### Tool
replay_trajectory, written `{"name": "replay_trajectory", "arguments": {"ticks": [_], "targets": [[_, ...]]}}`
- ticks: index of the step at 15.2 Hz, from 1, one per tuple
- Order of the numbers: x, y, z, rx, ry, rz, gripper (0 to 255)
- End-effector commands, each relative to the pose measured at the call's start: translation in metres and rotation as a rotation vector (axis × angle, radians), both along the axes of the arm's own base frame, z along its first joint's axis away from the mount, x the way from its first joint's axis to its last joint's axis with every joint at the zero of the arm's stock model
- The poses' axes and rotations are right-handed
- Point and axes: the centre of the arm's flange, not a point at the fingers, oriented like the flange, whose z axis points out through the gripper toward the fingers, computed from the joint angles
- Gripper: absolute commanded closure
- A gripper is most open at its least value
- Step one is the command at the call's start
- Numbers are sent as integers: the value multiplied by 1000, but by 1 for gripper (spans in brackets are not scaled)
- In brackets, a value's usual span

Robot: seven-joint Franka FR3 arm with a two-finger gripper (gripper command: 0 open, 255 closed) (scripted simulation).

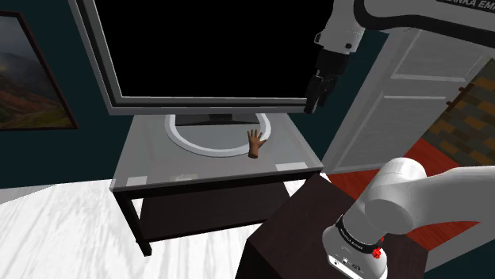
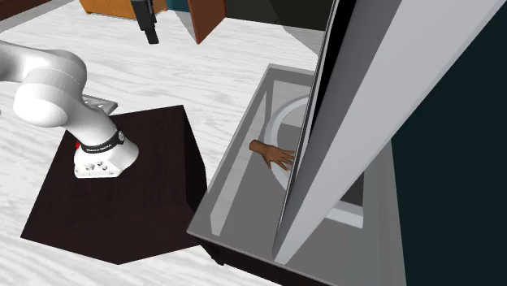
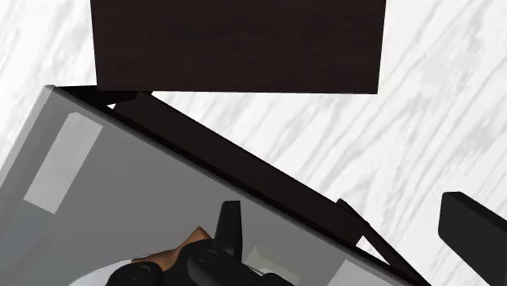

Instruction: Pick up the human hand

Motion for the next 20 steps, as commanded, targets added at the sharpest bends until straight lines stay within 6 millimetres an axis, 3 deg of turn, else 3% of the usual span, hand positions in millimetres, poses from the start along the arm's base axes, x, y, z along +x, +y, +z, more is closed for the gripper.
{"name": "replay_trajectory", "arguments": {"ticks": [1, 11, 20], "targets": [[0, 0, 0, 0, 0, 0, 0], [75, 12, -103, -58, -22, -280, 0], [144, -1, -194, -111, -41, -533, 0]]}}
